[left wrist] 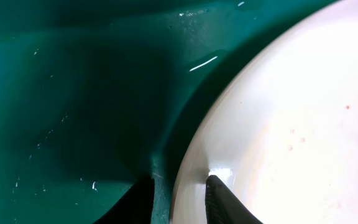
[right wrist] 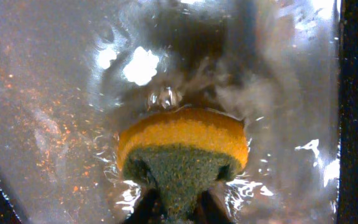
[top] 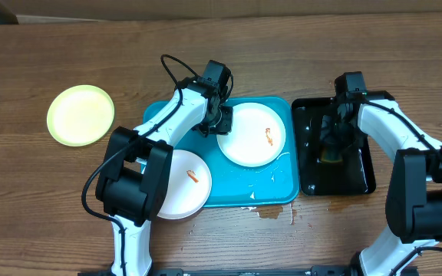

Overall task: Clean dirty plates on tray and stack at the side
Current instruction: 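Carry the sponge with the right gripper over the white plate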

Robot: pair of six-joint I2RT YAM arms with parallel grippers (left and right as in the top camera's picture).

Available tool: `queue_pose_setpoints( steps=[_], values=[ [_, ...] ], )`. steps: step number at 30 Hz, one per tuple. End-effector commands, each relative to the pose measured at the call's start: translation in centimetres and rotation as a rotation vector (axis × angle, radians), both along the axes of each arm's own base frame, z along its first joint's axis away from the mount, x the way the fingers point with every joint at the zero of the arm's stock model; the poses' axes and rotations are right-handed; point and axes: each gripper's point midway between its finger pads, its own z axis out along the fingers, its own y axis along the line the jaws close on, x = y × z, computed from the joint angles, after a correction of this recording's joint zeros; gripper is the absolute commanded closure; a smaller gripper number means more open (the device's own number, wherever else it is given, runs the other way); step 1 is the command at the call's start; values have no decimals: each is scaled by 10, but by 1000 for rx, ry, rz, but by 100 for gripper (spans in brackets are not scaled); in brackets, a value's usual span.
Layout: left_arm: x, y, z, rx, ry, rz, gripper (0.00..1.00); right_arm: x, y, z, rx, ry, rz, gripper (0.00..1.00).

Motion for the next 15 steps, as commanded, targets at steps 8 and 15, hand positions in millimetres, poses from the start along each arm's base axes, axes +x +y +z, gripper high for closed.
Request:
queue_pose_setpoints(
  steps=[8, 15],
  values=[
    [1, 0, -3, 15, -10, -3, 96, 2, -4, 39, -32, 51, 2, 96],
    [-3, 1, -4, 21, 3, -3, 96, 6, -1, 55, -21, 53, -28, 96]
  ],
)
